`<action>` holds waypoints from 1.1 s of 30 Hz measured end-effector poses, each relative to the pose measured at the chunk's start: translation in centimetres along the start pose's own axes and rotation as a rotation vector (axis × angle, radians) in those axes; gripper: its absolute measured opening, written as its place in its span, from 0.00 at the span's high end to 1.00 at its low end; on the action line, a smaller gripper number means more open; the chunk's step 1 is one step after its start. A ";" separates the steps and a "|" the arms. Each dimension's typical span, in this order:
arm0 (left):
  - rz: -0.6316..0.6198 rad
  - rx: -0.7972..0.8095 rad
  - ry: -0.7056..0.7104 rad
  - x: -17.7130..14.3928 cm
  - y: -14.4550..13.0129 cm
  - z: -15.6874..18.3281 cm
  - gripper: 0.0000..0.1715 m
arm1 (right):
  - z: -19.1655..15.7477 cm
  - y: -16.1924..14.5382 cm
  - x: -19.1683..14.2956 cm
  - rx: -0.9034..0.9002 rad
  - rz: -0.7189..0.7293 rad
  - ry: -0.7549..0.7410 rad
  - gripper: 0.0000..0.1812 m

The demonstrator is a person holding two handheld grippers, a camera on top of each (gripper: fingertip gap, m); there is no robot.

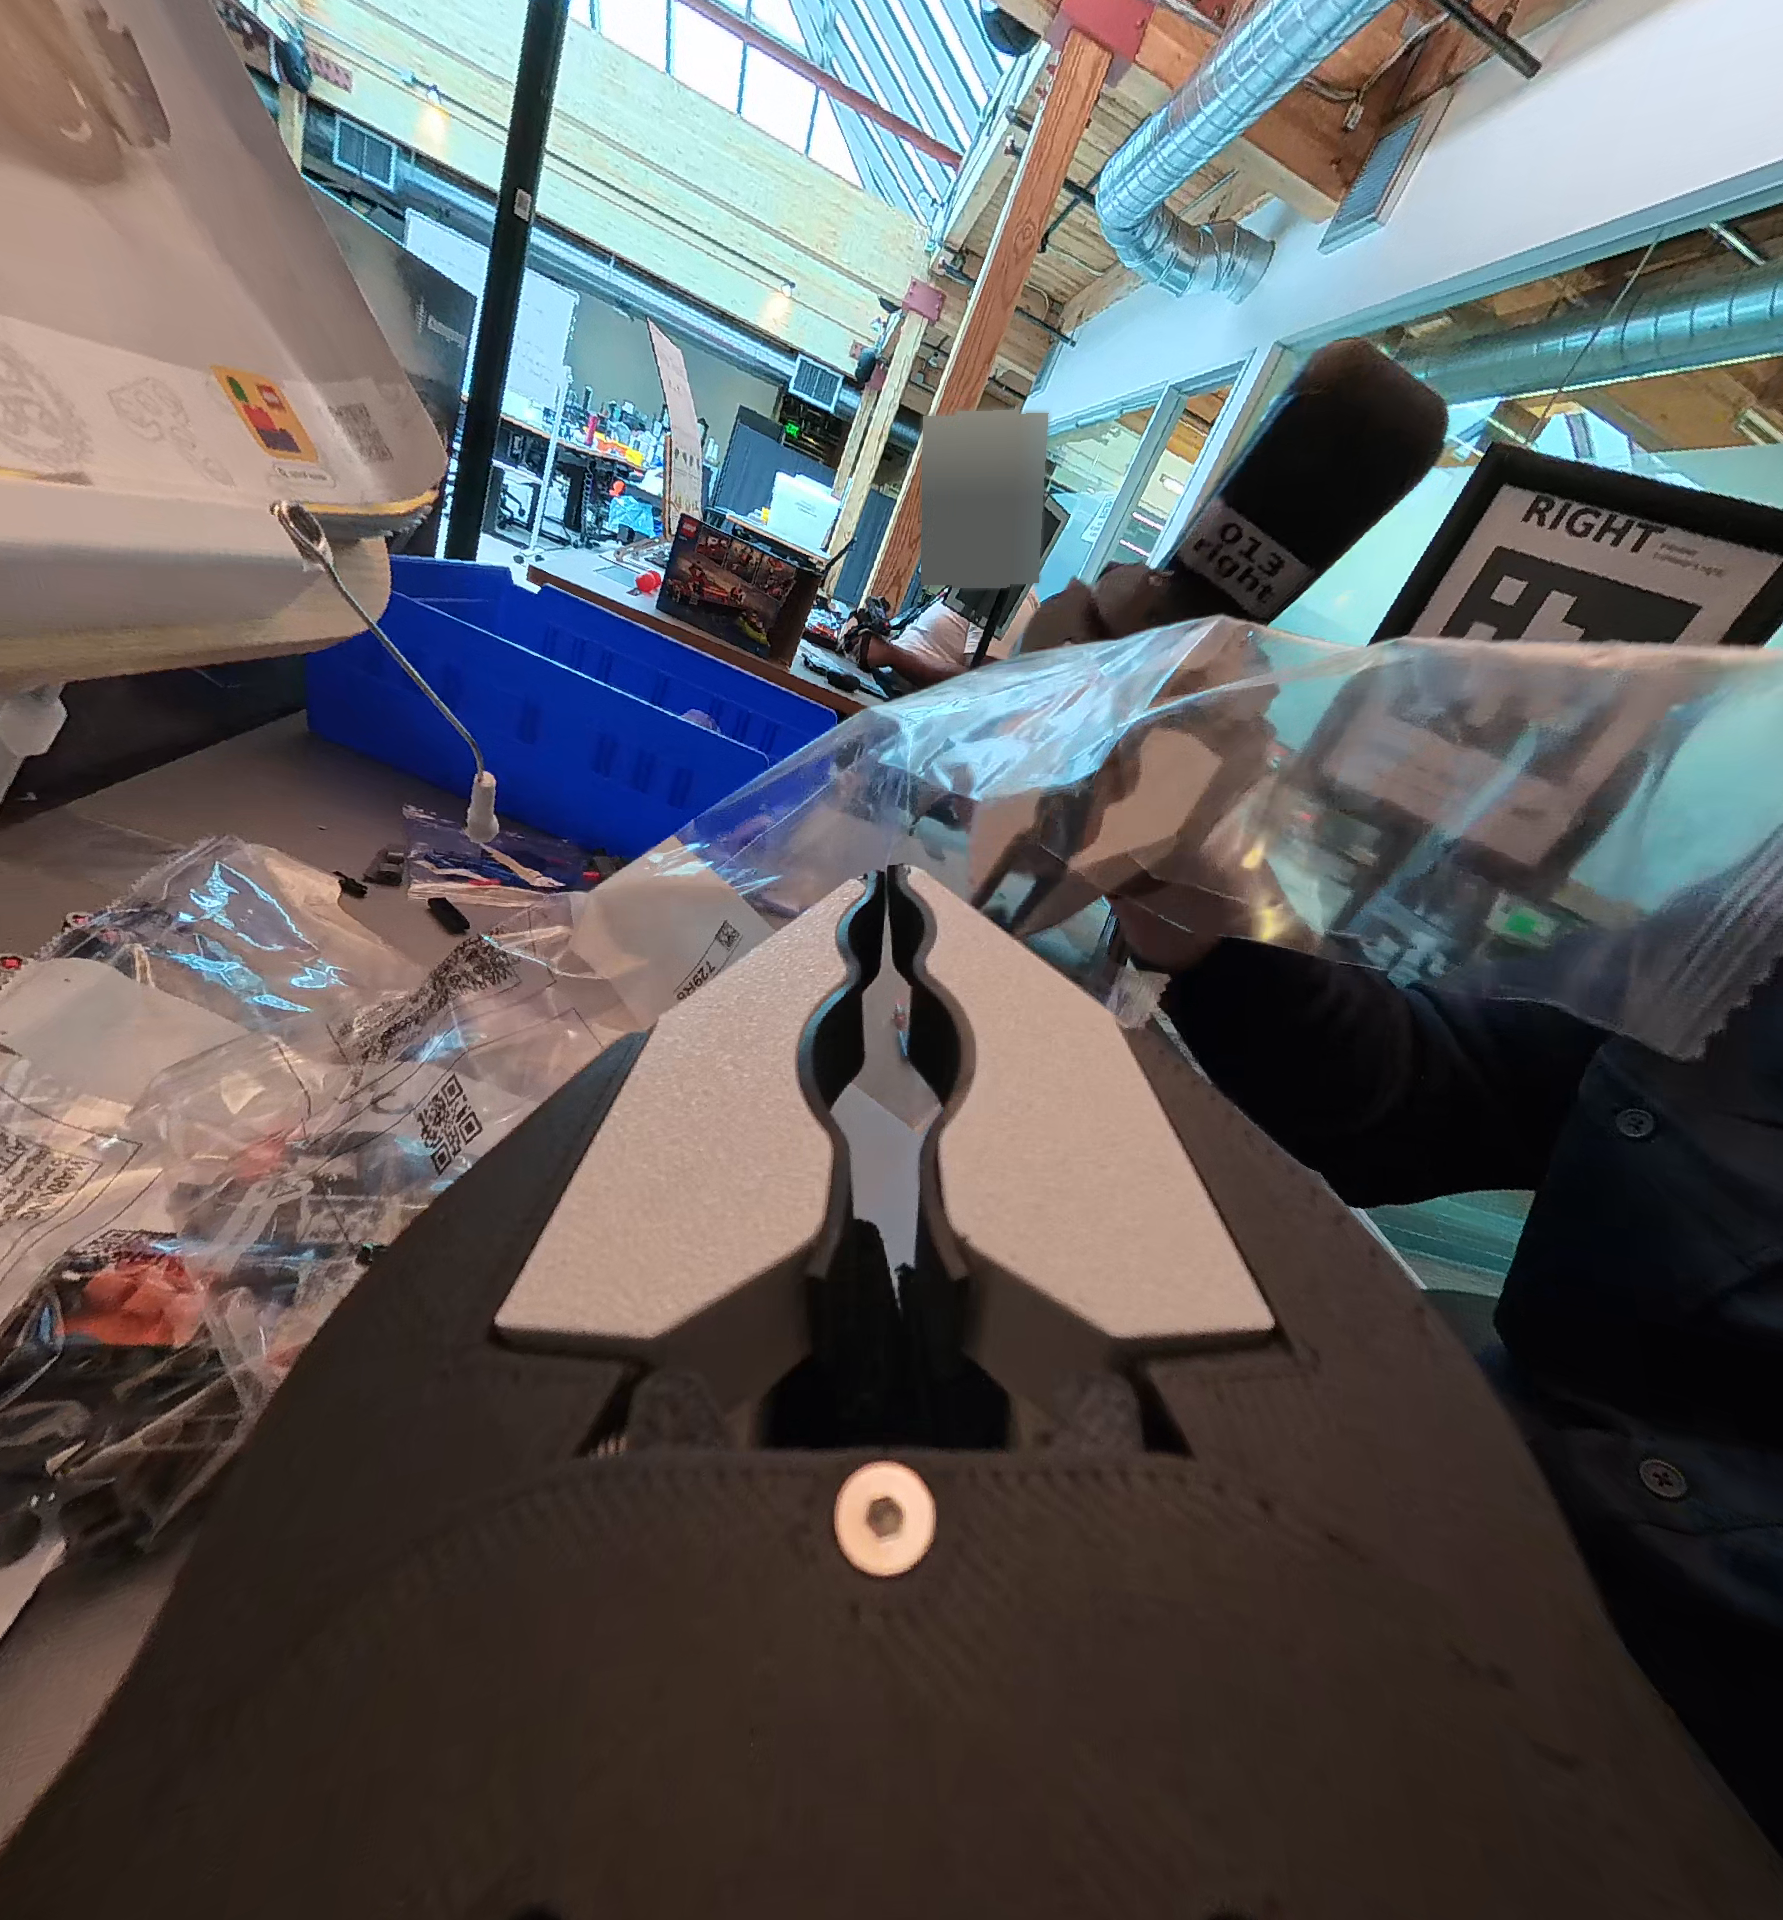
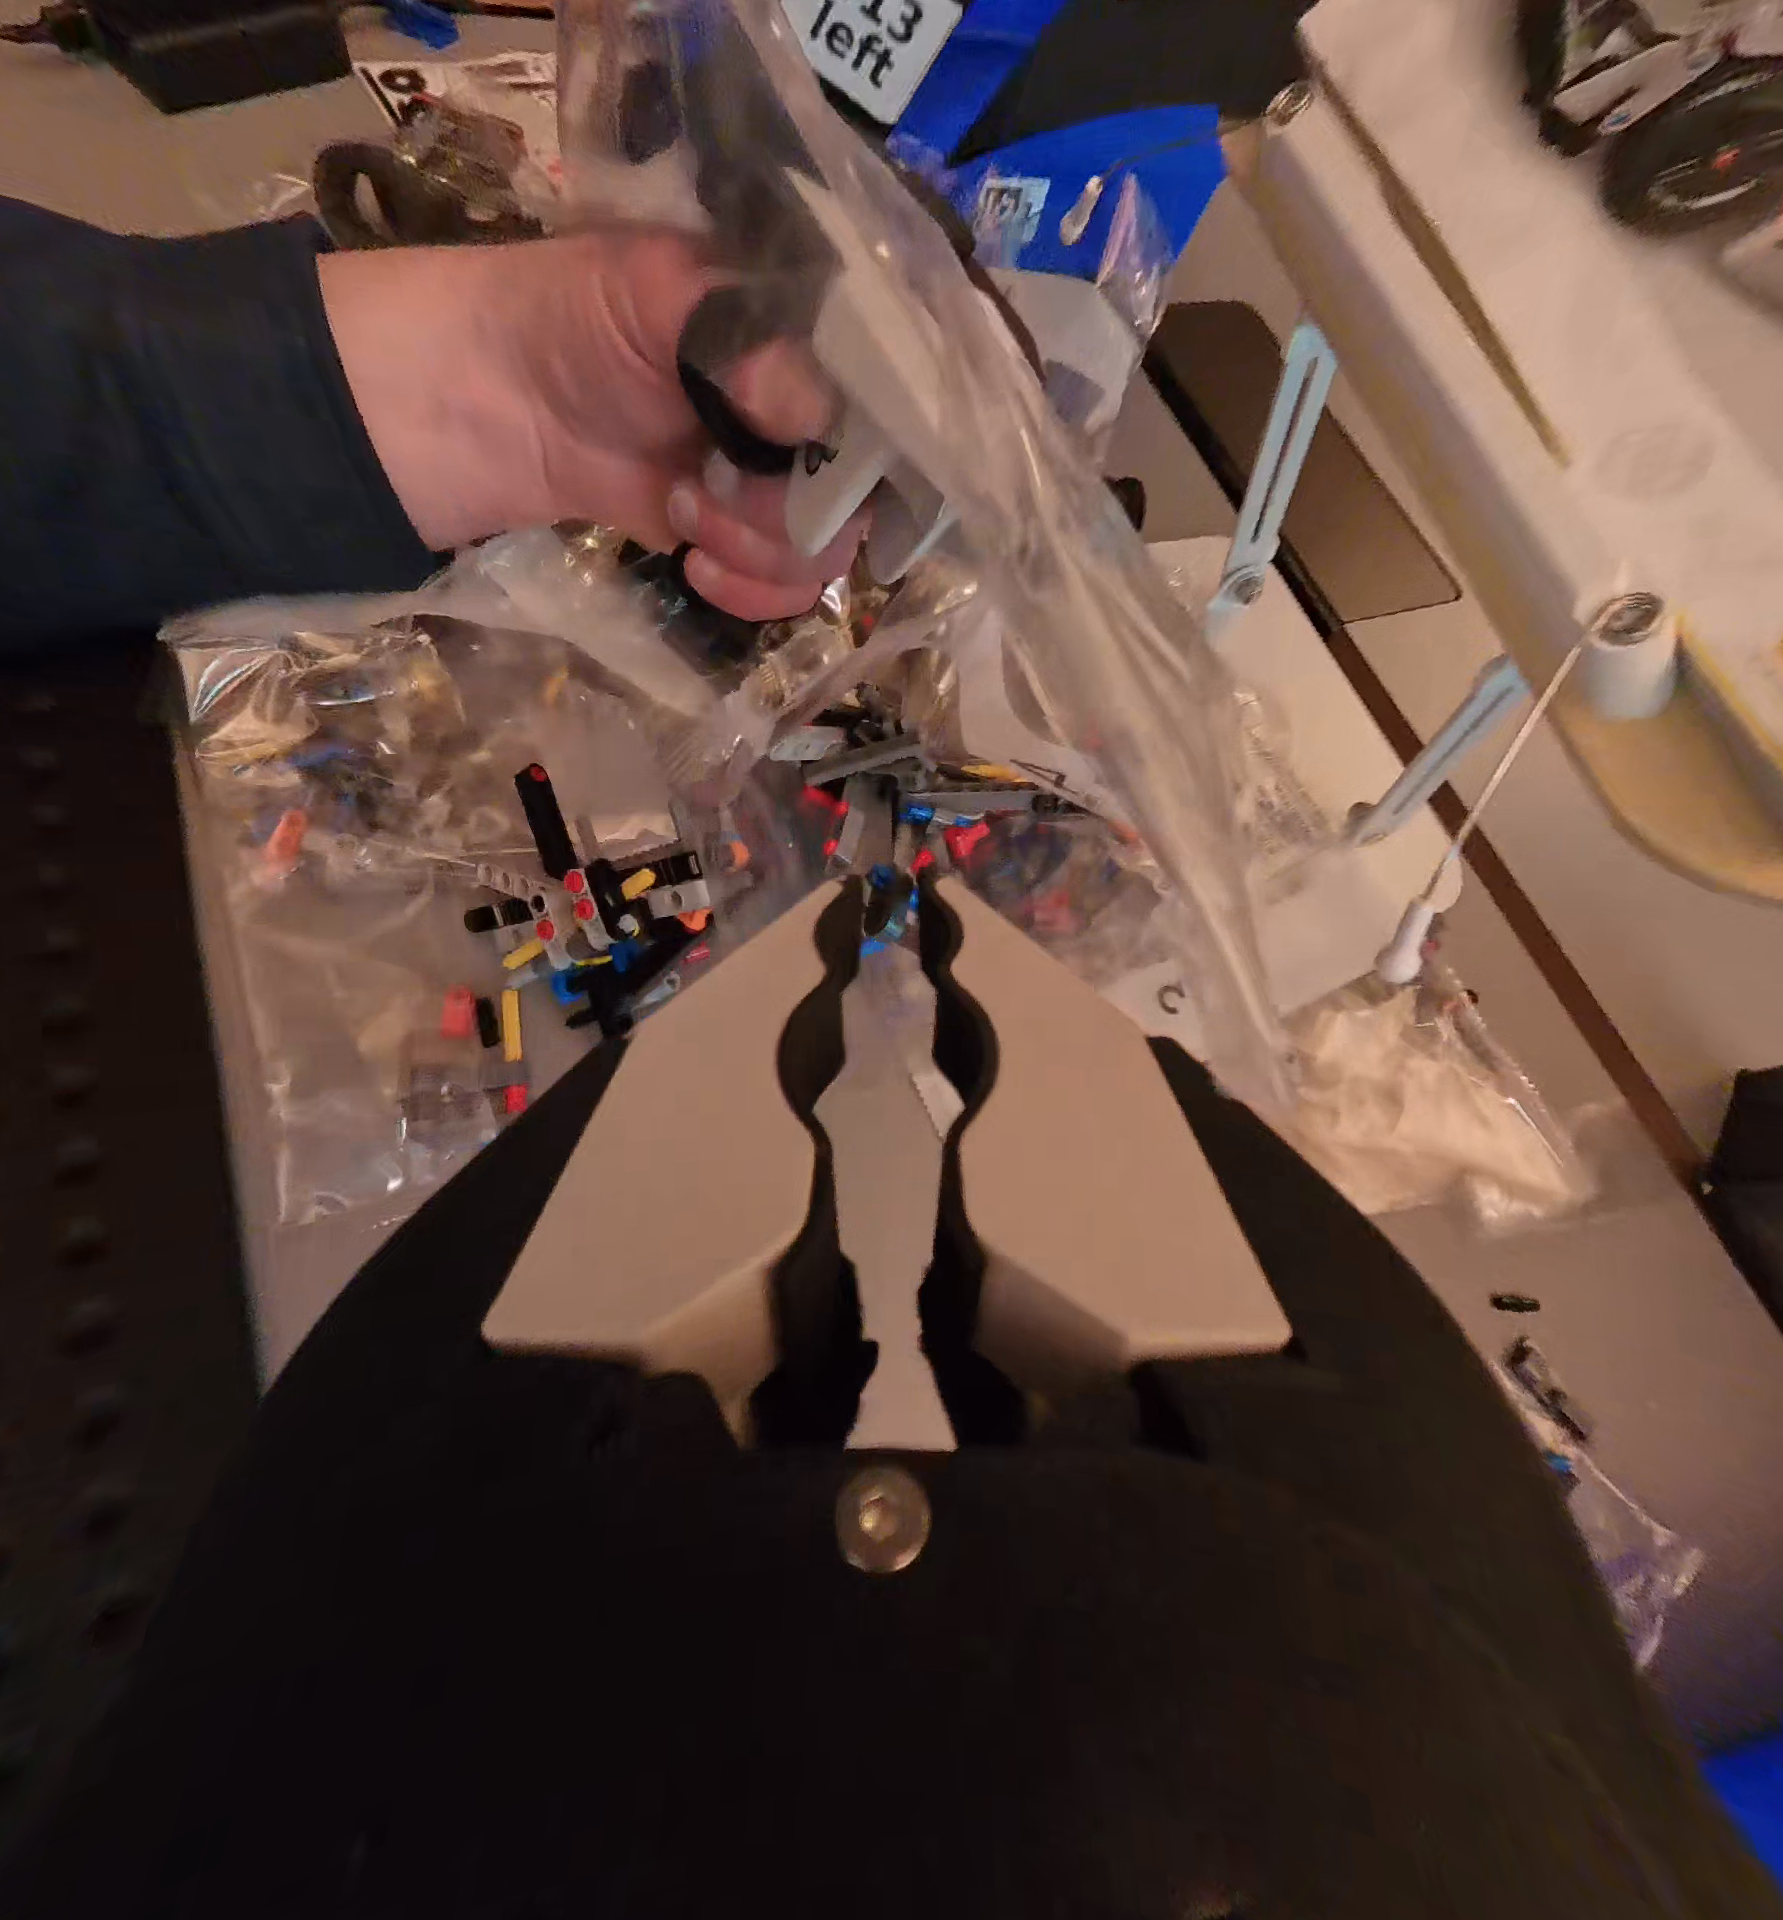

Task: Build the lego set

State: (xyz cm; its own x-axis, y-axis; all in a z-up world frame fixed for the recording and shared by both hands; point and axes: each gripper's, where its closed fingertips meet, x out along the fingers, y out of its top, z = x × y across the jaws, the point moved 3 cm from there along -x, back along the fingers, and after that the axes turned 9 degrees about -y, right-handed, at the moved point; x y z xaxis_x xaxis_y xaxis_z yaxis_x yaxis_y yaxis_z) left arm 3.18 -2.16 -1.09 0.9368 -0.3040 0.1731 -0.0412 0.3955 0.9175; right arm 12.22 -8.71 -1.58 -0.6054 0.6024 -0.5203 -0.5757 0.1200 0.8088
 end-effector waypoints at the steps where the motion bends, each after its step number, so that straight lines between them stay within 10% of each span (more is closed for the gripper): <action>1: 0.002 0.001 0.000 -0.1 0.1 0.0 1.00 | 0.0 -0.1 0.3 -0.001 -0.016 -0.004 0.92; 8: 0.002 0.002 -0.001 -0.1 0.1 0.0 1.00 | 0.8 -2.9 -2.0 0.057 -0.062 -0.052 0.93; 19: -0.013 -0.005 -0.003 0.4 -0.4 0.0 1.00 | -2.8 -17.5 -5.0 0.160 -0.542 0.102 0.91; 33: -0.013 -0.008 0.002 0.2 -0.4 -0.2 1.00 | -1.8 -15.2 -3.7 0.131 -0.474 0.077 0.94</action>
State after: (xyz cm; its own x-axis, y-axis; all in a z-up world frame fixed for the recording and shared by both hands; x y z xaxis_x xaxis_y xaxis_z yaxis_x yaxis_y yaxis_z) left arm 3.49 -2.23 -1.47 0.9380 -0.3074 0.1600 -0.0258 0.3985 0.9168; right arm 22.19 -14.17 -12.42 -0.3353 0.3983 -0.8538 -0.7263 0.4680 0.5035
